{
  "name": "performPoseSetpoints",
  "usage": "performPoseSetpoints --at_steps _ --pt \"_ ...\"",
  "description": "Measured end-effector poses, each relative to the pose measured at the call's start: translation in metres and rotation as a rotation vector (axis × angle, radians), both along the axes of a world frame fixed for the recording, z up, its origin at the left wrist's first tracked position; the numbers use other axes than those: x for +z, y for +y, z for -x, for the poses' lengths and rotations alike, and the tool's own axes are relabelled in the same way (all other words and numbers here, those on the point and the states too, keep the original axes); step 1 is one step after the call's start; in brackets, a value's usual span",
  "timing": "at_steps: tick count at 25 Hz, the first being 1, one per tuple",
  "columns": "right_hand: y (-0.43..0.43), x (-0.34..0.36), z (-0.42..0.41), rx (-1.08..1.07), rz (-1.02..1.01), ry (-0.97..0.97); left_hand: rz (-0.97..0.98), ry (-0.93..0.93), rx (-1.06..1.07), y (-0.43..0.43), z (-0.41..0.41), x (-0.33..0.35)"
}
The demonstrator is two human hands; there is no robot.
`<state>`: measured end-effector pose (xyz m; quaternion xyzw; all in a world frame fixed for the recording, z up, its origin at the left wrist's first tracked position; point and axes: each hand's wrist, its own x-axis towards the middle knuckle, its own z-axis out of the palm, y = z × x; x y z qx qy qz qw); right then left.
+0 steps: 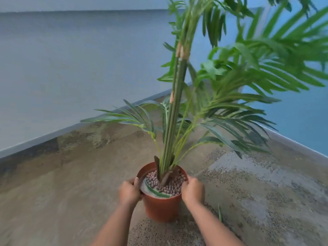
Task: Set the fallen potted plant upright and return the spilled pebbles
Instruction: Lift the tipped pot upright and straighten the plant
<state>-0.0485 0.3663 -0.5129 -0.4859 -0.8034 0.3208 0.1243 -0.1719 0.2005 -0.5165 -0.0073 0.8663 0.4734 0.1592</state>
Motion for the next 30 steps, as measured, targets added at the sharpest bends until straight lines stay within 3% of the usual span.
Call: performPoseSetpoints --at_steps 4,10,16,18,20,23,30 --pt "-0.018 0.003 0.008 0.050 -0.120 0.002 -0.138 -0.093 0.025 -0.018 0.001 -0.010" --pt "-0.024 0.000 0.008 0.151 -0.122 -0.025 -0.314 -0.240 0.076 -0.044 -0.020 -0.009" --pt "0.000 -0.015 -0.010 0.322 -0.063 0.156 -0.336 -0.168 0.181 -0.039 -0.068 -0.025" --pt "0.006 -0.019 -0.014 0.319 -0.036 0.158 -0.305 -0.194 0.158 -0.035 -0.070 -0.026" --pt "0.011 -0.025 -0.017 0.291 0.006 0.179 -0.154 -0.122 0.125 -0.031 -0.068 -0.024" --pt "0.016 -0.029 -0.018 0.273 0.019 0.184 -0.227 -0.034 0.140 -0.022 -0.061 -0.027" --pt "0.014 -0.027 -0.017 0.288 0.013 0.134 -0.200 -0.082 0.133 -0.024 -0.053 -0.030"
